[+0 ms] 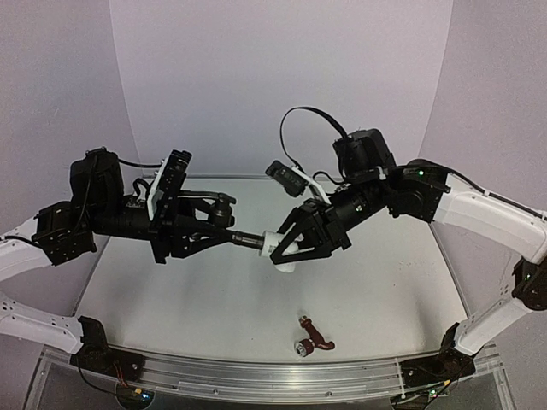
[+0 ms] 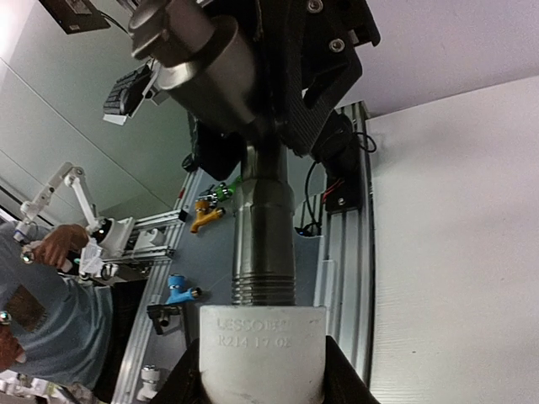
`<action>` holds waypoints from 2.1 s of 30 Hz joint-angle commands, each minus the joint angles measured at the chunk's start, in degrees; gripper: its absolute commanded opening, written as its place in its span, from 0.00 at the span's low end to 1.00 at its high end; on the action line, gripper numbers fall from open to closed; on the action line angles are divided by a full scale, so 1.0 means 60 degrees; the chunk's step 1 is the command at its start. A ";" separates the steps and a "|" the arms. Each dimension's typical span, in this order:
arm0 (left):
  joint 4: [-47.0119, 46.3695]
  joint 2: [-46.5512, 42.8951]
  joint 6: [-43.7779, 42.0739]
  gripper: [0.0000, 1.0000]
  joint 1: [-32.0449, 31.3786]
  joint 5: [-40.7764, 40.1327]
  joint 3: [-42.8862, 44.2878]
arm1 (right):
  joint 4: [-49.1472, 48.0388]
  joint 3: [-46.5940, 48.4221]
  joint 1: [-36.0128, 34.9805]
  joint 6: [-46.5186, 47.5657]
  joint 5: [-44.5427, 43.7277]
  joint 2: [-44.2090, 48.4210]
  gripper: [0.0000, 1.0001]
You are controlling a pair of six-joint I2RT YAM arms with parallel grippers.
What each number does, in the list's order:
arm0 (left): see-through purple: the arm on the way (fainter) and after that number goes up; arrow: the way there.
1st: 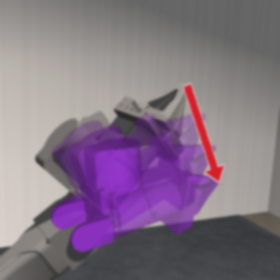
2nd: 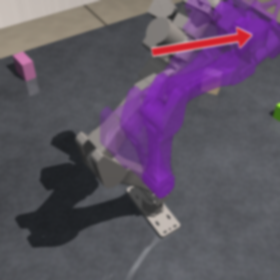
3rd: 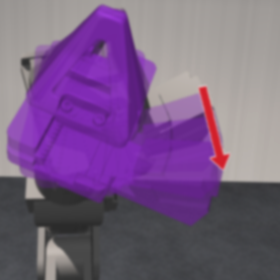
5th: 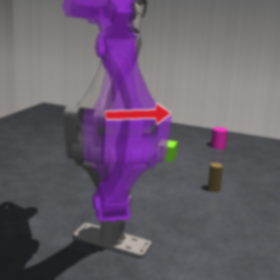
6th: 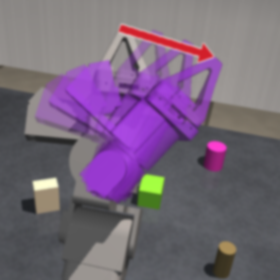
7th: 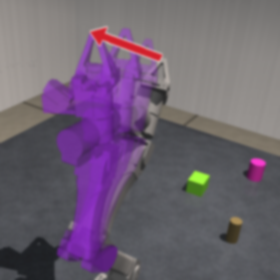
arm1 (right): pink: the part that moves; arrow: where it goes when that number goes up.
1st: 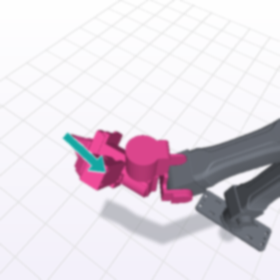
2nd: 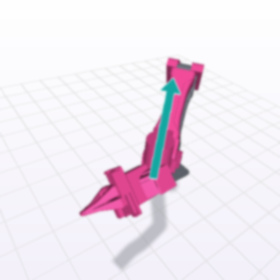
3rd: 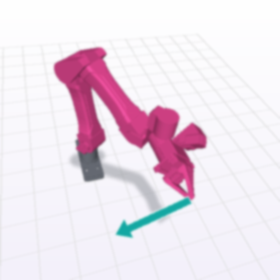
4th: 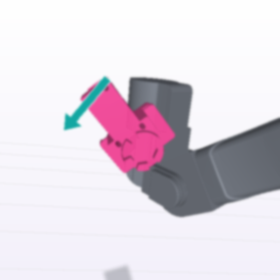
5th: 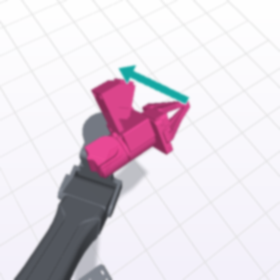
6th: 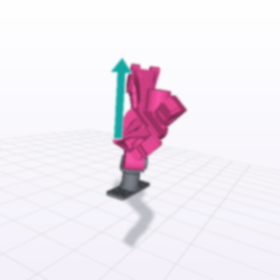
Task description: Install the water faucets
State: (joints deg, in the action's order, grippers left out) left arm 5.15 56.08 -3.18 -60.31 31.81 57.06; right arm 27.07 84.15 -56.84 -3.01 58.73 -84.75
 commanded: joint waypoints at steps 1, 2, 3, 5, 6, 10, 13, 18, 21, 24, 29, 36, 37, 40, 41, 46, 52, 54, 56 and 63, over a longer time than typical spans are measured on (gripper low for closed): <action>0.0350 0.0271 -0.0375 0.00 -0.0334 -0.0341 0.0095 | -0.2310 0.0920 -0.0189 -0.1386 0.0783 -0.0410 0.00; 0.0322 0.0227 -0.0323 0.00 -0.0334 -0.0477 0.0077 | -0.2314 0.0961 -0.0167 -0.1432 0.0799 -0.0427 0.00; 0.0249 0.0187 -0.0226 0.00 -0.0334 -0.0570 0.0038 | -0.2314 0.1002 -0.0155 -0.1442 0.0800 -0.0435 0.00; -0.0069 0.0096 0.0114 0.00 -0.0334 -0.0915 -0.0070 | -0.2303 0.1068 -0.0145 -0.1394 0.0676 -0.0435 0.08; -0.0231 0.0053 0.0384 0.00 -0.0334 -0.1101 -0.0107 | -0.2289 0.1076 -0.0119 -0.1358 0.0557 -0.0424 0.18; -0.0805 -0.0245 0.1582 0.00 -0.0329 -0.2050 -0.0362 | -0.2274 0.1048 0.0214 -0.1219 0.0233 -0.0313 0.59; -0.1184 -0.0430 0.2130 0.00 -0.0321 -0.2437 -0.0523 | -0.2260 0.1164 0.0530 -0.1059 0.0052 -0.0234 0.85; -0.1775 -0.0547 0.3142 0.00 -0.0318 -0.3053 -0.0791 | -0.2219 0.1268 0.1175 -0.0484 -0.0767 0.0001 0.98; -0.2559 -0.0517 0.4023 0.00 -0.0278 -0.3419 -0.1145 | -0.2155 0.0887 0.1522 0.0832 -0.2041 0.0448 0.98; -0.3022 -0.0343 0.5207 0.00 -0.0106 -0.3658 -0.1262 | -0.2150 0.0389 0.1546 0.2979 -0.3389 0.1097 0.98; -0.3799 -0.0204 0.8061 0.00 0.0914 -0.2987 -0.1368 | -0.2216 -0.0843 0.1544 0.7241 -0.4426 0.2396 0.98; -0.5070 0.0231 1.0872 0.00 0.2082 -0.0999 -0.1424 | -0.4570 -0.3952 0.1425 1.3206 -0.5107 0.4244 0.98; -0.4956 0.0387 1.1024 0.00 0.2093 -0.0782 -0.1287 | -0.4950 -0.4098 0.1353 1.3663 -0.5230 0.4253 0.98; -0.4935 0.0803 1.1491 0.00 0.2096 -0.0023 -0.0967 | -0.5818 -0.4345 0.1123 1.5133 -0.5608 0.4105 0.97; -0.5065 0.0937 1.1667 0.00 0.2094 0.0209 -0.0918 | -0.6091 -0.4404 0.1058 1.5517 -0.5710 0.4019 0.96; -0.5872 0.1191 1.2273 0.00 0.2094 0.0639 -0.1007 | -0.6742 -0.4607 0.0871 1.7031 -0.5624 0.3768 0.94; -0.6397 0.1281 1.2583 0.00 0.2098 0.0843 -0.1088 | -0.6657 -0.4910 0.0705 1.8436 -0.5293 0.3709 0.92; -0.6460 0.1327 1.2623 0.00 0.2098 0.0923 -0.1051 | -0.6614 -0.4907 0.0689 1.8646 -0.5298 0.3626 0.91; -0.6580 0.1381 1.2687 0.00 0.2098 0.0984 -0.1056 | -0.6588 -0.4873 0.0656 1.8849 -0.5310 0.3538 0.90; -0.6857 0.1554 1.2889 0.00 0.2098 0.1095 -0.1084 | -0.6786 -0.4660 0.0324 1.9178 -0.5258 0.3137 0.82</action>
State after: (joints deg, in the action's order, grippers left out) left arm -28.66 65.30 72.65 -47.72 37.09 47.68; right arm -10.31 54.98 -53.53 109.28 26.50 -64.77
